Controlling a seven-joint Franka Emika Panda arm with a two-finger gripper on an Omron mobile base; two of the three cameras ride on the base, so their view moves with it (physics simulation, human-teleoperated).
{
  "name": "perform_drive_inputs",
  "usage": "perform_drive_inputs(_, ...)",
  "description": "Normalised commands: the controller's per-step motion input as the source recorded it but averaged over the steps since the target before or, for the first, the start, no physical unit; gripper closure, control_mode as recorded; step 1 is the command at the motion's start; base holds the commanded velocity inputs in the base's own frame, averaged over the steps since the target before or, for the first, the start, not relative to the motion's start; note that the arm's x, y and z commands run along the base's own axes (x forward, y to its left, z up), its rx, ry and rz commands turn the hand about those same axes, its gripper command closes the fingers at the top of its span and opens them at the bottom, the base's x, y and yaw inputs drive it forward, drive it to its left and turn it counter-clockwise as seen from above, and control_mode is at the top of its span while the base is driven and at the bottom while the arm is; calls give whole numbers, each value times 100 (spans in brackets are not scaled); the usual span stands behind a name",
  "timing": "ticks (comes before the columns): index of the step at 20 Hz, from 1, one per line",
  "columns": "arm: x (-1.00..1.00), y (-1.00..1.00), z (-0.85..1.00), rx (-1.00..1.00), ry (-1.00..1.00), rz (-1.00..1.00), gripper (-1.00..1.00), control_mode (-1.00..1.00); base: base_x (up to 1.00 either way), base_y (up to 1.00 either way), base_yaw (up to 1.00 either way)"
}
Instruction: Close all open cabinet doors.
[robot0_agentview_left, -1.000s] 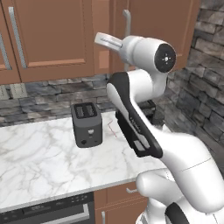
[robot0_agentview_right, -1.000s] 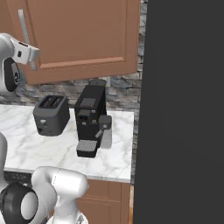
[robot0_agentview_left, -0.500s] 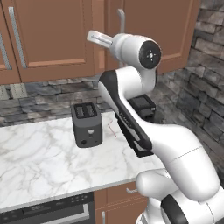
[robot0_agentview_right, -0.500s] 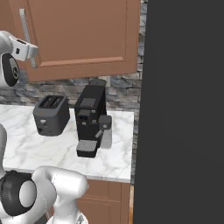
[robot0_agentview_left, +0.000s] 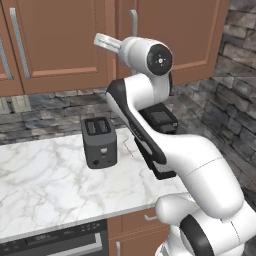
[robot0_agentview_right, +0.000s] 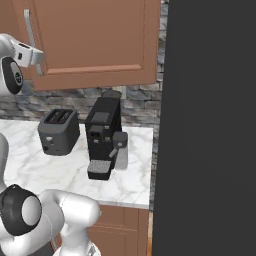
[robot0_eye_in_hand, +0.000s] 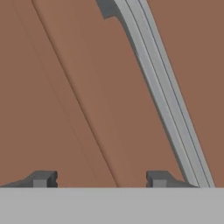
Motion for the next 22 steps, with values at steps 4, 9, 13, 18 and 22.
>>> perform_drive_inputs(4,28,-22,-23,0,-2,0,-100,-100,0,0,0)
perform_drive_inputs(9,32,-30,-26,0,0,0,-100,-100,0,0,0)
perform_drive_inputs(13,52,-28,-38,0,-5,0,-100,-100,0,0,0)
perform_drive_inputs(18,59,-22,-36,0,-5,0,-100,-100,0,0,0)
perform_drive_inputs(22,60,-18,-31,0,-3,0,-100,-100,0,0,0)
